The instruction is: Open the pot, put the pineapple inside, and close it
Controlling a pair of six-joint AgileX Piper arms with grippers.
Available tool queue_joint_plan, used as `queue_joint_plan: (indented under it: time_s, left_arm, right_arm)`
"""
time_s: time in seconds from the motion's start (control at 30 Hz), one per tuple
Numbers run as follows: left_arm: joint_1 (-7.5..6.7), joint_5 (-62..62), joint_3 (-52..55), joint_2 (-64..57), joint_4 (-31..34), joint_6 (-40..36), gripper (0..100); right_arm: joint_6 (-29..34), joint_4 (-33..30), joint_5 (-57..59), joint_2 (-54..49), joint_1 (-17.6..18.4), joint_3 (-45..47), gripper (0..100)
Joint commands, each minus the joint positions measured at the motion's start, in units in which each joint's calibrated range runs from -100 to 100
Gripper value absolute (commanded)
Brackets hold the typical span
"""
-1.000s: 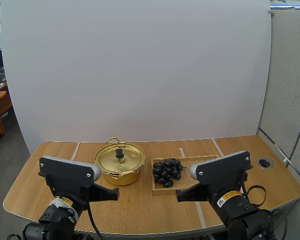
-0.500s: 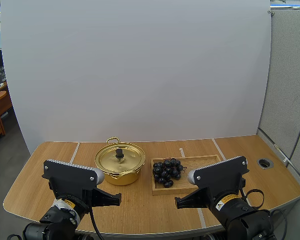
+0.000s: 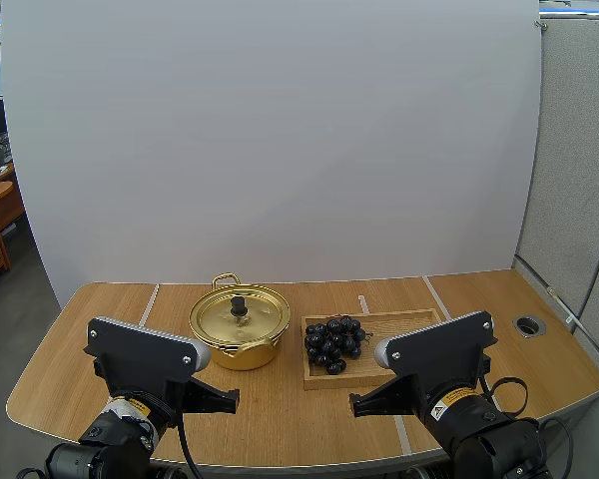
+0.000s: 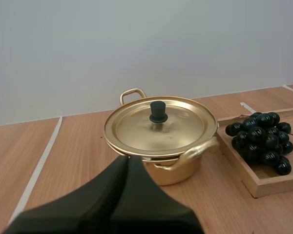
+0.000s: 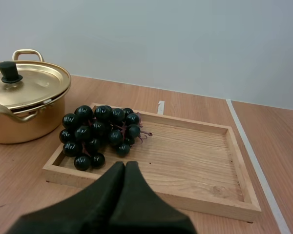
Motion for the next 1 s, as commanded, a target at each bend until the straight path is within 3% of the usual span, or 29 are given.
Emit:
queue_joint_plan:
  time_s: [0.0, 0.17, 0.4, 0.97]
  left_arm:
    - [0.07, -0.56, 0.14, -0.24, 1.71, -1.11, 0]
    - [0.07, -0.62, 0.14, -0.24, 4.93, -1.63, 0]
    - [0.07, -0.47, 0.14, -0.24, 5.95, -11.21, 0]
    - [0.07, -0.83, 0.14, -0.24, 6.08, -11.31, 0]
  right_arm:
    - [-0.2, -0.16, -0.27, -0.25, -0.29, 0.0, 0]
    - [-0.2, -0.16, -0.27, -0.25, -0.29, 0.0, 0]
    - [-0.2, -0.16, -0.27, -0.25, -0.29, 0.0, 0]
    - [-0.2, -0.16, -0.27, -0.25, -0.29, 0.0, 0]
